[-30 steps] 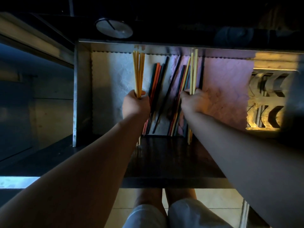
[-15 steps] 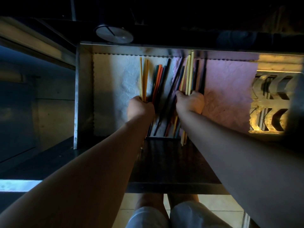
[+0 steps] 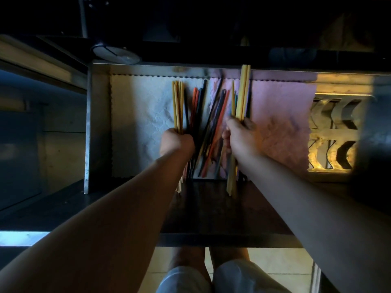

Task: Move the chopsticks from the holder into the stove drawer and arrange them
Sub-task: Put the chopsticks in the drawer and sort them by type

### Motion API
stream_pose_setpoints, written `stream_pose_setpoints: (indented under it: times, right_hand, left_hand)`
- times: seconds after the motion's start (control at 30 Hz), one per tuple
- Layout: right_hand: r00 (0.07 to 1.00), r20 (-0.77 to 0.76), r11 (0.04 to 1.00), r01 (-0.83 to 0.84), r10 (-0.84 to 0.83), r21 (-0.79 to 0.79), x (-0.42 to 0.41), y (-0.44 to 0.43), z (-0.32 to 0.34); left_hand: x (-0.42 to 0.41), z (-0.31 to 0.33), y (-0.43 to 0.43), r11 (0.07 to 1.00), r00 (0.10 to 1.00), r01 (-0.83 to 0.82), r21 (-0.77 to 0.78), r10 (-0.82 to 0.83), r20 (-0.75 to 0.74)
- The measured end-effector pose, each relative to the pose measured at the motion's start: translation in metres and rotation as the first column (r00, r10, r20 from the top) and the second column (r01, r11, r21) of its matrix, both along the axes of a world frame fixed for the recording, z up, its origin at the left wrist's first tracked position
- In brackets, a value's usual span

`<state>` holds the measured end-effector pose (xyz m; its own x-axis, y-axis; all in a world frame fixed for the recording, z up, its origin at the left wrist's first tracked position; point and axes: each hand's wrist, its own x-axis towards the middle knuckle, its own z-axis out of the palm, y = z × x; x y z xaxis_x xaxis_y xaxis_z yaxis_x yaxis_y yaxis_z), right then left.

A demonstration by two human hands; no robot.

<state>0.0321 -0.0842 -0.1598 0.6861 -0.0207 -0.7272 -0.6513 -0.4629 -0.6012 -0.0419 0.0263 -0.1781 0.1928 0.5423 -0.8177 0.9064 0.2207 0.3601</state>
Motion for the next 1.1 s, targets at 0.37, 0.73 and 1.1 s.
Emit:
stream_pose_setpoints:
  times: [0.37, 0.73, 1.1]
  right_hand:
    - [0.984, -0.11, 0.949, 0.166, -0.141, 0.269, 0.002, -0.02, 0.03]
    - [0.955, -0.294, 0.927, 0.147, -0.041, 0.346, 0.01, -0.027, 0.053]
    - [0.796, -0.49, 0.915, -0.188, 0.354, 0.356, 0.0, 0.015, 0.065]
  left_hand:
    - [0.01, 0.007, -0.024, 0.998, 0.995, -0.052, -0.024, 0.054, 0.078]
    - [0.012, 0.022, -0.033, 0.994, 0.993, -0.005, -0.112, 0.018, 0.118]
    - [-0.034, 0.057, 0.029, 0.973, 0.969, -0.213, -0.087, 0.222, 0.107]
